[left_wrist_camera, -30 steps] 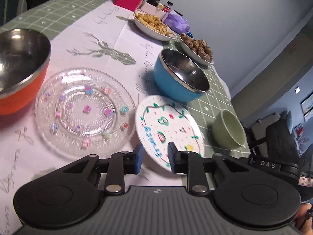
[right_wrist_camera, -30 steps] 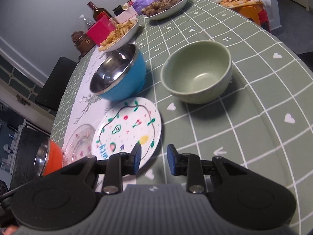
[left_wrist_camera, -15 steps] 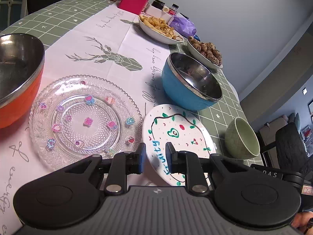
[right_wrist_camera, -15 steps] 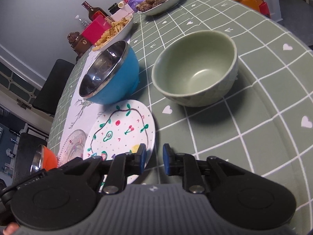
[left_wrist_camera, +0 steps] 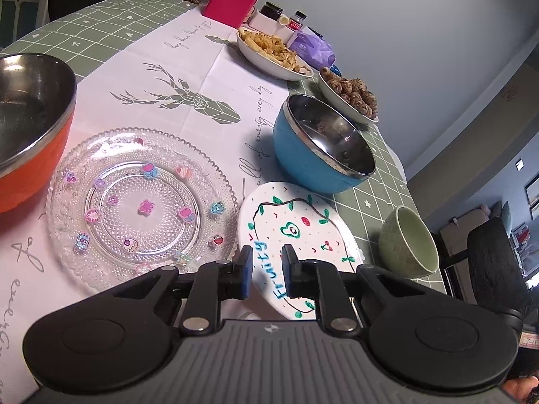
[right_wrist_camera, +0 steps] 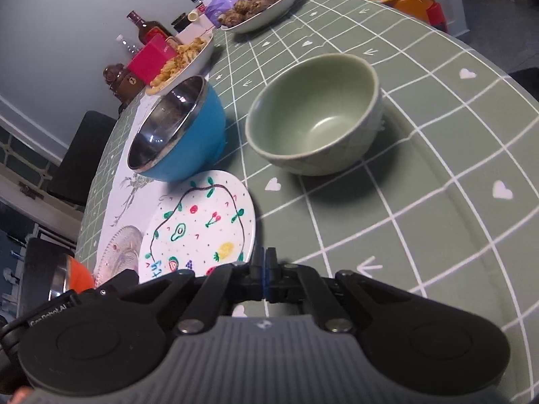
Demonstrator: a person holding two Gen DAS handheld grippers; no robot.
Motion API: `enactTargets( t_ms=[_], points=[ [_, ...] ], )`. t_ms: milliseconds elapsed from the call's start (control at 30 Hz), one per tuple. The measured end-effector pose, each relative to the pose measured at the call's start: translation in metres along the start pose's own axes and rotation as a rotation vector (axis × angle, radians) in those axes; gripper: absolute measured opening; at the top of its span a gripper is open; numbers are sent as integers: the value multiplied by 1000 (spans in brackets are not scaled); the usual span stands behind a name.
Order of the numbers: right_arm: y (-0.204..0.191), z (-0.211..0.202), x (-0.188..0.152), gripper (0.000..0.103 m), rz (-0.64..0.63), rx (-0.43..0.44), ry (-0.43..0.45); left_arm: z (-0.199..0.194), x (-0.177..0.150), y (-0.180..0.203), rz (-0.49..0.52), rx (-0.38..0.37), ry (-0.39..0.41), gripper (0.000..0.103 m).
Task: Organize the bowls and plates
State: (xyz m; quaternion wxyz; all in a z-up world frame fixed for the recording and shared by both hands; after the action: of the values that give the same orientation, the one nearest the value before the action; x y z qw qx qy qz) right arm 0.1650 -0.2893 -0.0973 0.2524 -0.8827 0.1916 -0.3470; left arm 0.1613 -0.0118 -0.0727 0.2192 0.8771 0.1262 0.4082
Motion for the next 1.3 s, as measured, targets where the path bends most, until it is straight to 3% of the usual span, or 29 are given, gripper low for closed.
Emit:
enactTargets(
  t_ms=[100, 167, 200, 267, 600, 867, 1300],
  points=[
    [3, -2, 0, 0, 29, 37, 6, 1, 0, -1, 1, 7, 2, 19],
    [5, -1, 1, 8, 61, 58, 6, 2, 1, -3, -5, 16, 4, 19],
    [6, 0, 1, 12, 75, 60, 7, 3, 1, -4, -10, 17, 1, 20],
    [6, 2, 3, 32, 82, 59, 17, 5, 2, -7, -17, 11, 0, 20],
    [3, 17, 3, 31, 39, 76, 38, 12, 3, -1, 45, 18, 37, 20],
    [-6, 23, -4, 7, -34, 67, 36, 19, -3, 3, 67, -9, -7, 18],
    [-9, 1, -6, 4, -40, 24, 45, 10, 1, 2, 40, 16, 28, 23]
  ],
)
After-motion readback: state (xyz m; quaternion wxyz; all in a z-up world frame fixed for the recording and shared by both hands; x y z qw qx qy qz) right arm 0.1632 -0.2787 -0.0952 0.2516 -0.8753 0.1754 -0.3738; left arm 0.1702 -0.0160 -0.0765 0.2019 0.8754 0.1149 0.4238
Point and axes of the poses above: each gripper's, at about its wrist camera, not at the fingertips, and z roughly the way its jaws point, y to its right, x to its top, the point moved 1 cm from there along z, roughly the way its jaws point, and after that the axes turned 9 degrees about y, right-handed, at the moved point
